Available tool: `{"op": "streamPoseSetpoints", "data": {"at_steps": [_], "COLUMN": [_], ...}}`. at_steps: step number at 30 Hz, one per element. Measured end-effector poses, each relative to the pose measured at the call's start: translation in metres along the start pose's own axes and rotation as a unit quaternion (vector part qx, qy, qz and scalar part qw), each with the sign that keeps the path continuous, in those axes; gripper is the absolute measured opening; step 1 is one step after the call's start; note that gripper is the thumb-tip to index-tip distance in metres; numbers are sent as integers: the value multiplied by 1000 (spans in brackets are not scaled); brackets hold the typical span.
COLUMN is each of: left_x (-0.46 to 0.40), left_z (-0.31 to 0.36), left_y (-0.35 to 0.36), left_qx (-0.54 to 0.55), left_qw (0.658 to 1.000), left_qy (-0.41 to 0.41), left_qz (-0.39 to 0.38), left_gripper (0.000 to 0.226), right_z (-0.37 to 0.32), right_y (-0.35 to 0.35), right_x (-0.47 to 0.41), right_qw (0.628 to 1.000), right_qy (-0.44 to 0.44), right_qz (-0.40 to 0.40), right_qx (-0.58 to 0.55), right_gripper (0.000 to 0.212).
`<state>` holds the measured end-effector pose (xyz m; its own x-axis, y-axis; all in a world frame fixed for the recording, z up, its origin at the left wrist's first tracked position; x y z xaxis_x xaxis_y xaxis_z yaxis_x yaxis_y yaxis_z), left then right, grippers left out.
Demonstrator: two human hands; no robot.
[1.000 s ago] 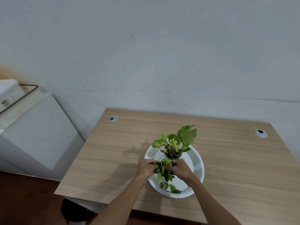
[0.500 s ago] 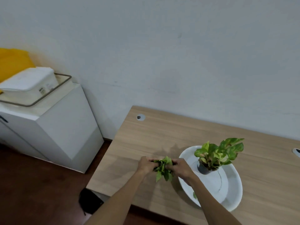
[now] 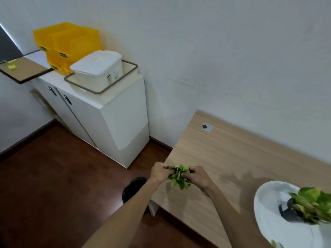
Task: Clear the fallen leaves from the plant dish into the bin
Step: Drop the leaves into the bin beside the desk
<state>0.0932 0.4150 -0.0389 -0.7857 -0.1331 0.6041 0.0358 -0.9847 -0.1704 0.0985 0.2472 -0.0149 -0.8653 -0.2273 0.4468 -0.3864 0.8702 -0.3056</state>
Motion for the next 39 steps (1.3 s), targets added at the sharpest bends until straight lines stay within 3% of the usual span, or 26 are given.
{"op": "streamPoseSetpoints", "data": {"at_steps": [10, 16, 19, 22, 25, 26, 29, 32, 39], "left_x": [-46, -97, -129, -162, -195, -204, -225, -241, -276], "left_z": [-47, -103, -146, -194, -236, -249, -281, -312, -353], "left_y": [-140, -185, -193, -195, -188, -186, -182, -183, -166], "left_qx": [38, 58, 71, 92, 98, 97, 97, 99, 101], "left_qw": [996, 993, 989, 981, 977, 977, 976, 974, 977], "left_qy": [-25, -58, -94, -130, -147, -151, -163, -177, -178], "left_qz": [76, 82, 87, 110, 116, 114, 103, 98, 54], "left_gripper": [11, 13, 15, 20, 19, 17, 14, 20, 41], "right_z": [-49, -25, 2, 36, 73, 84, 110, 132, 168], "right_y": [132, 200, 233, 263, 286, 293, 312, 330, 341], "right_x": [-76, -134, -161, -191, -218, -226, -246, -261, -287], "right_qw": [995, 991, 986, 979, 970, 967, 961, 950, 936], "right_qy": [-10, 19, 45, 62, 100, 118, 161, 185, 211], "right_qz": [-91, -107, -110, -92, -72, -69, -66, -97, -119], "right_qx": [44, 72, 115, 168, 207, 214, 215, 233, 255], "right_gripper": [22, 25, 25, 11, 36, 36, 8, 26, 26]}}
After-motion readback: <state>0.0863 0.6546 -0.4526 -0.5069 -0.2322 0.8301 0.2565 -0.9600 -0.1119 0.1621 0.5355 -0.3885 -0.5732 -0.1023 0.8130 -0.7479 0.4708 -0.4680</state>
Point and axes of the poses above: each hand's wrist, its own x-axis away from the middle knuckle, its own y-axis out of the palm, z = x × y, the point moved 8 cm from there along -x, towards the middle knuckle, and after that the axes turned 5 degrees about -y, right-handed, at the moved point
